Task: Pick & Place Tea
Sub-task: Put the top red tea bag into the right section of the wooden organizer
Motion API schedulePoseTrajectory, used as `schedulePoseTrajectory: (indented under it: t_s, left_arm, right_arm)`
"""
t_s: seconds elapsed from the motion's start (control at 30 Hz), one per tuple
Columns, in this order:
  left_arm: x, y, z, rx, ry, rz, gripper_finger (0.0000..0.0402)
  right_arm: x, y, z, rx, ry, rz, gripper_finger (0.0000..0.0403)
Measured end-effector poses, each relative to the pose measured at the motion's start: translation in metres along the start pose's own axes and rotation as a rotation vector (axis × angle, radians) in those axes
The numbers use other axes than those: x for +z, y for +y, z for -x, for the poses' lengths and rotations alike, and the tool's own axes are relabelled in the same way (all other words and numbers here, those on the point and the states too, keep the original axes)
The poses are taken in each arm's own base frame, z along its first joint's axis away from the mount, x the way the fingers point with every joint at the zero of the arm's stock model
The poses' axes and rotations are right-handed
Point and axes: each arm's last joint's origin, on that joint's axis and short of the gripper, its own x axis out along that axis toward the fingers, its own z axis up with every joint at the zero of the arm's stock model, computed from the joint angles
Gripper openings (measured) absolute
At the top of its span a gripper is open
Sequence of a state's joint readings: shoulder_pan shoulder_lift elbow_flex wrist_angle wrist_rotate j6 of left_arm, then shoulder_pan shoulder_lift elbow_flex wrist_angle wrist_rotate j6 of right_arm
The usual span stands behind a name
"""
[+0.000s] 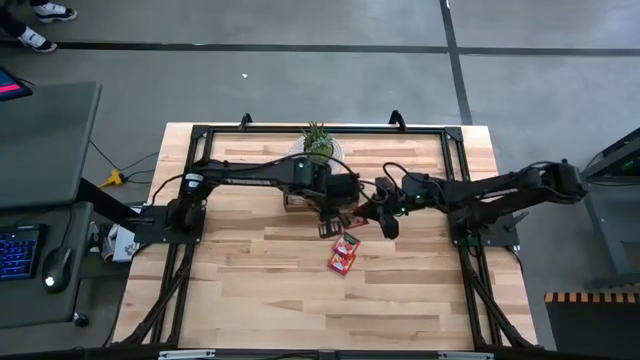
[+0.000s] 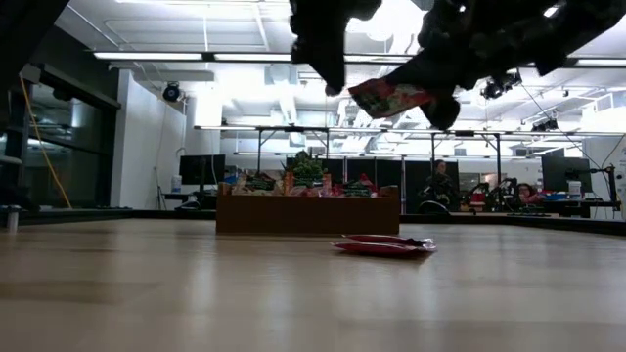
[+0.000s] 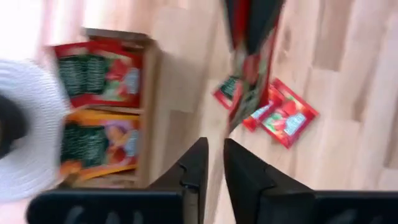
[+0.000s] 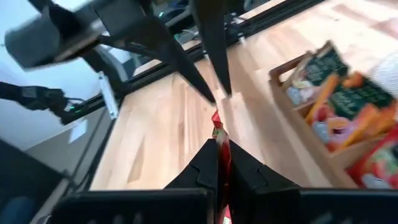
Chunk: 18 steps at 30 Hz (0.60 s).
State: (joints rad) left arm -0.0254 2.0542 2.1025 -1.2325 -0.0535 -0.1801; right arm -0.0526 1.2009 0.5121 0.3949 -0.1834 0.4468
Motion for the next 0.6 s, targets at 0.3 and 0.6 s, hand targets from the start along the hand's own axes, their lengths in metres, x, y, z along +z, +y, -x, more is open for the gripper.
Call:
schedulePoseTrajectory:
  t_s: [0.3,0.6]
  left_arm:
    - [0.0,0.005,0.034,0.107,-0.151,0.163,0.0078]
    - [0.024,0.006,0.058,0.136,-0.492,0.295,0.0079]
  right_arm:
    - [0.022,0.014,0.034,-0.127,-0.209,0.07,0.0005]
    - [0.051,0.034,0.089,-0.192,-0.54,0.182,0.0005]
